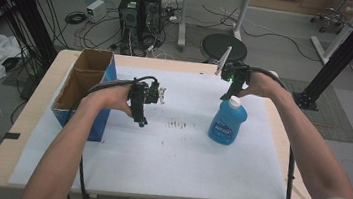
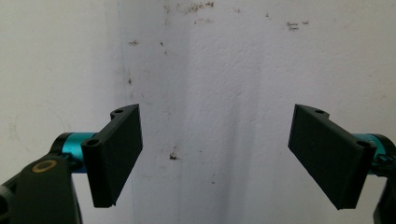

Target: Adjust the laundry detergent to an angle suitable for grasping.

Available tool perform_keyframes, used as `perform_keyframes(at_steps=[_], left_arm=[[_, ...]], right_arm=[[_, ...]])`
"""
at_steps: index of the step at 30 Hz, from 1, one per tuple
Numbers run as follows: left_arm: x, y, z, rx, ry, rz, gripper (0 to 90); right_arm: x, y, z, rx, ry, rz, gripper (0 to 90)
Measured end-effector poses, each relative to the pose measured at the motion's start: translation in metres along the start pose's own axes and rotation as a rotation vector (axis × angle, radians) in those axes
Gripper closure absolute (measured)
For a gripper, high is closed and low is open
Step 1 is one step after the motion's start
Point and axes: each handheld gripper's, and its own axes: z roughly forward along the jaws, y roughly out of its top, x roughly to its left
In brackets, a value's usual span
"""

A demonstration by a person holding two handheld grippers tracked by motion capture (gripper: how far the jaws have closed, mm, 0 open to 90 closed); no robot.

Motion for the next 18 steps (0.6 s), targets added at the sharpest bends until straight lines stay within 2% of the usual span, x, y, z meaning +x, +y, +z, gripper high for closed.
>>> perform_keyframes(at_steps=[12,18], left_arm=[[-0.0035,-0.0014,-0.003,-0.007,0.009,-0.012,17.8],[-0.0071,0.0005,-0.0058,0.0,0.005,-0.014,17.8]], right_arm=[[0.0008,-0.0003,-0.0036,0.015,-0.022,0.001,11.5],[0.0018,-0.0004,-0.0077,0.003,-0.022,0.014,11.5]])
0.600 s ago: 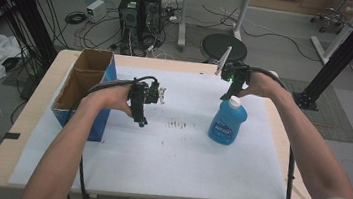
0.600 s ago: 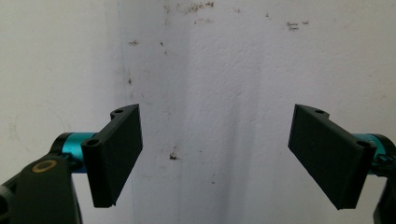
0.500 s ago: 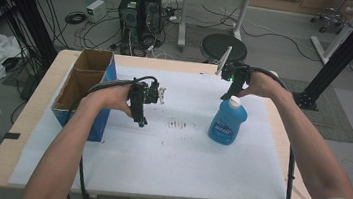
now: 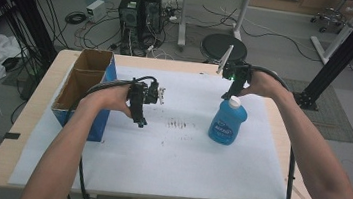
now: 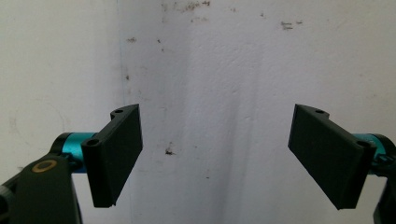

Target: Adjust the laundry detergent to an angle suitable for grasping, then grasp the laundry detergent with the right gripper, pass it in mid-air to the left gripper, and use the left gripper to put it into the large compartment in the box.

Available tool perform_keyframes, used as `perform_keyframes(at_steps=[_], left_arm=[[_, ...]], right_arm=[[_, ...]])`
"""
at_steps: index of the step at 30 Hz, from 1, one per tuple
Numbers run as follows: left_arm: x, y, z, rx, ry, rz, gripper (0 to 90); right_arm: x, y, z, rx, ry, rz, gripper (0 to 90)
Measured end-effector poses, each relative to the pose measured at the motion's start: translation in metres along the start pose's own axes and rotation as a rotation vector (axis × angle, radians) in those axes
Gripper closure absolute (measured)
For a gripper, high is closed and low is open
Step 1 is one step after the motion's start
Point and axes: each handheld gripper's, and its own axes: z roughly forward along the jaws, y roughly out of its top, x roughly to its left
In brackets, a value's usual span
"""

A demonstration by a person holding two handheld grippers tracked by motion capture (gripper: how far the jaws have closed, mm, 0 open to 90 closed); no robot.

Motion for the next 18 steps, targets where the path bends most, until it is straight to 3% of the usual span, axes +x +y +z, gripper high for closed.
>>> perform_keyframes(at_steps=[13,18], left_arm=[[-0.0046,0.0009,-0.0047,-0.01,0.004,-0.008,17.8],[-0.0036,0.0014,-0.0037,-0.007,0.002,-0.002,17.8]], right_arm=[[0.0005,0.0019,0.0009,0.005,-0.017,-0.011,11.5],[-0.0011,-0.003,-0.0037,0.004,-0.027,0.008,11.5]])
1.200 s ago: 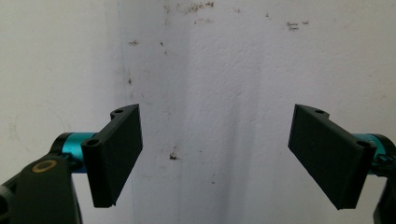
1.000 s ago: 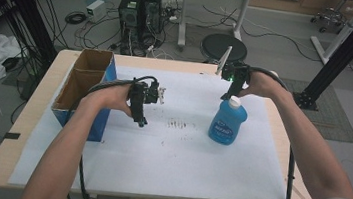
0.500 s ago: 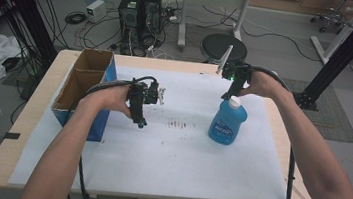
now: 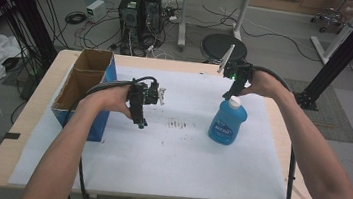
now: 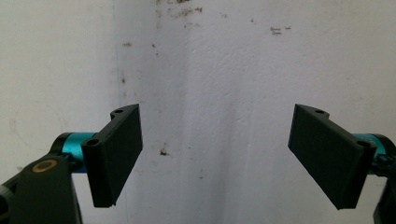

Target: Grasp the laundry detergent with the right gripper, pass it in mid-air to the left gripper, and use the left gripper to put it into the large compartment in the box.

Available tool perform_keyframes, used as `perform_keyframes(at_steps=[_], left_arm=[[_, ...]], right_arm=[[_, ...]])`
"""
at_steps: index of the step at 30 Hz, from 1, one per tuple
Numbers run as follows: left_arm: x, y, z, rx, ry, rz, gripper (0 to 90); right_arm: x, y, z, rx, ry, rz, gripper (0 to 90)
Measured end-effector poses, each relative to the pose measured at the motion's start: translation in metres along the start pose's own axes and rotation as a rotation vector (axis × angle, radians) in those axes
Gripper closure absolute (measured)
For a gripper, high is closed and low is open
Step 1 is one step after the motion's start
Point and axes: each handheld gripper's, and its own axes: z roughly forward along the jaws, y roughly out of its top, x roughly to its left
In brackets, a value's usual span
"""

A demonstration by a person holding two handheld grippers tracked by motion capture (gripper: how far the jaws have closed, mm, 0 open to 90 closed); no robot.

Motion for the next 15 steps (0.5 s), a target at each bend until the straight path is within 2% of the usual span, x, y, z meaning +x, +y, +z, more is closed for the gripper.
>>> perform_keyframes(at_steps=[2,7,11,15], left_arm=[[0.001,0.0,0.001,-0.006,0.002,-0.001,17.8],[-0.002,0.002,0.0,0.0,0.007,0.0,17.8],[-0.005,0.0,-0.003,-0.013,0.013,-0.003,17.8],[-0.006,-0.002,-0.005,-0.018,0.012,-0.005,17.8]], right_arm=[[0.0,-0.001,-0.001,0.004,-0.004,-0.007,11.5],[0.0,-0.015,-0.018,0.02,-0.036,0.004,11.5],[0.001,-0.033,-0.041,0.002,-0.062,0.036,11.5],[0.002,-0.044,-0.051,0.002,-0.063,0.056,11.5]])
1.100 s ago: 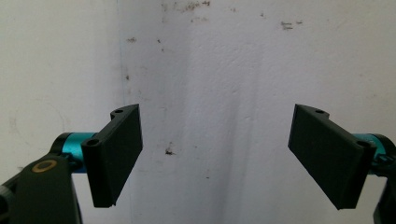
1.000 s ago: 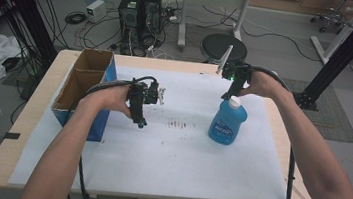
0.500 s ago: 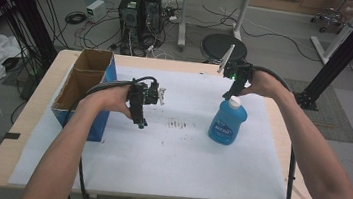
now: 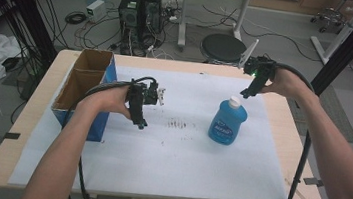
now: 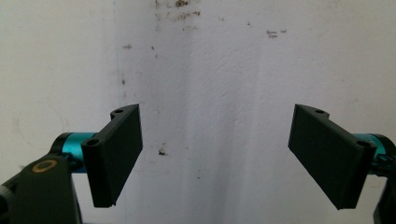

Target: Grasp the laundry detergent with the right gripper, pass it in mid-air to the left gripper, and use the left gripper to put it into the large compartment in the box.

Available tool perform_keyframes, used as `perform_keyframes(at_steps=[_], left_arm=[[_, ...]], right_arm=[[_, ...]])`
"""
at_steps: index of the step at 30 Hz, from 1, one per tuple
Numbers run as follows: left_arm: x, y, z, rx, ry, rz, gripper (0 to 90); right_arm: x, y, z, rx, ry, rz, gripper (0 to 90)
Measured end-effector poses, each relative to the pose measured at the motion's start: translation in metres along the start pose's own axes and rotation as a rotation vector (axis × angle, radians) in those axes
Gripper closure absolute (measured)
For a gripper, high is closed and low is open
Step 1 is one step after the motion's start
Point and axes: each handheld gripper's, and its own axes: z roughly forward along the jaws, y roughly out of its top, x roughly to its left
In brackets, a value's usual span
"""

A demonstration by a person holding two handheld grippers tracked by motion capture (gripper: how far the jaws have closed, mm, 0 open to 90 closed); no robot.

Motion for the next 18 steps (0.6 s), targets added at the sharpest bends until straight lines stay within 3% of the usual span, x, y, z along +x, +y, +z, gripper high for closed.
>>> perform_keyframes(at_steps=[7,18], left_arm=[[0.0,-0.004,-0.004,-0.009,0.007,-0.002,17.8],[0.001,-0.005,-0.004,-0.028,0.006,-0.001,17.8]], right_arm=[[0.013,-0.017,-0.016,0.046,0.009,0.012,11.5],[0.049,-0.033,-0.035,0.036,0.038,0.027,11.5]])
